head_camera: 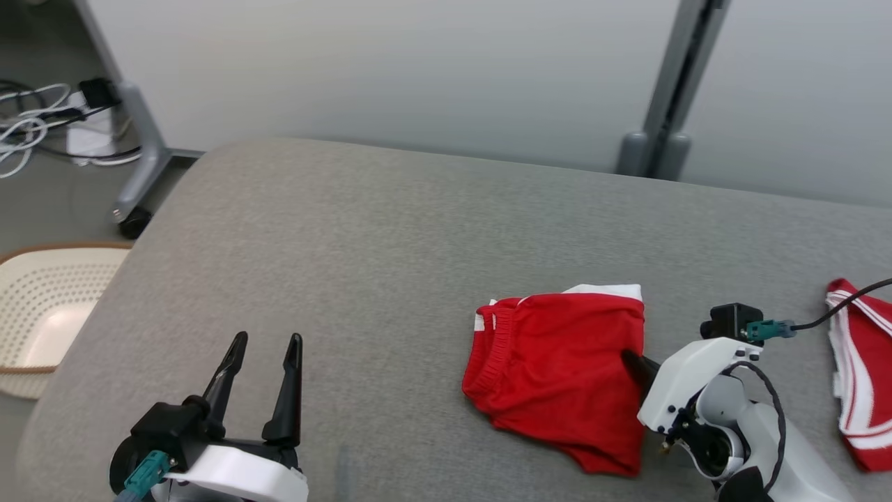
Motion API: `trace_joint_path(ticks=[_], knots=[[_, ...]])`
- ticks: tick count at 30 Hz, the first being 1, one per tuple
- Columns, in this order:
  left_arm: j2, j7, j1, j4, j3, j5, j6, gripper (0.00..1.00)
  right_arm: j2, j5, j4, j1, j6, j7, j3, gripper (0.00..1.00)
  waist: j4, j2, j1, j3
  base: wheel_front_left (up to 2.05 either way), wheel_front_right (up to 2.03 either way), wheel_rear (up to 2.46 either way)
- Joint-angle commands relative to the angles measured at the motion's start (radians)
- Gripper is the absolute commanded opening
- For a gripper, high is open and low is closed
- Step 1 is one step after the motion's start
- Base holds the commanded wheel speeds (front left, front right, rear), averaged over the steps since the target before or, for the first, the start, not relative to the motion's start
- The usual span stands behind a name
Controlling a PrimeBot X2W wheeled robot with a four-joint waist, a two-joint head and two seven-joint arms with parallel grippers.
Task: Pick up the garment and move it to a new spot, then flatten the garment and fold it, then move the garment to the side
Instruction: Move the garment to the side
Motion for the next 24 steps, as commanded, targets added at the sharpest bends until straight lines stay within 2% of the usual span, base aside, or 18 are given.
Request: trace_joint_path(ticks=[1,8,14,20,24], knots=[[0.003,-0.001,-0.020,-0.010,-0.003,0.007,-0.002,1.00,-0.020,-0.001,-0.012,-0.004,0.000,-0.012,0.004,0.00,-0.047,0.0000,0.0000,-0.009,0.00,0.00,0.00],[-0.028,0.001,-0.020,-0.030,-0.067,0.026,-0.023,1.00,-0.083,0.010,-0.093,-0.024,0.000,-0.014,0.079,0.00,-0.228,0.0000,0.0000,-0.006,0.00,0.00,0.00],[-0.051,0.002,-0.050,-0.026,-0.109,0.041,-0.040,1.00,-0.129,0.022,-0.132,-0.063,0.000,0.006,0.125,0.00,-0.348,0.0000,0.0000,0.023,0.00,0.00,0.00],[-0.062,0.007,-0.086,-0.021,-0.134,0.052,-0.051,1.00,-0.168,0.047,-0.169,-0.105,0.000,0.003,0.148,0.00,-0.402,0.0000,0.0000,0.059,0.00,0.00,0.00],[-0.063,0.016,-0.121,-0.023,-0.153,0.065,-0.062,1.00,-0.228,0.039,-0.182,-0.159,0.000,0.010,0.176,0.00,-0.418,0.0000,0.0000,0.103,0.00,0.00,0.00]])
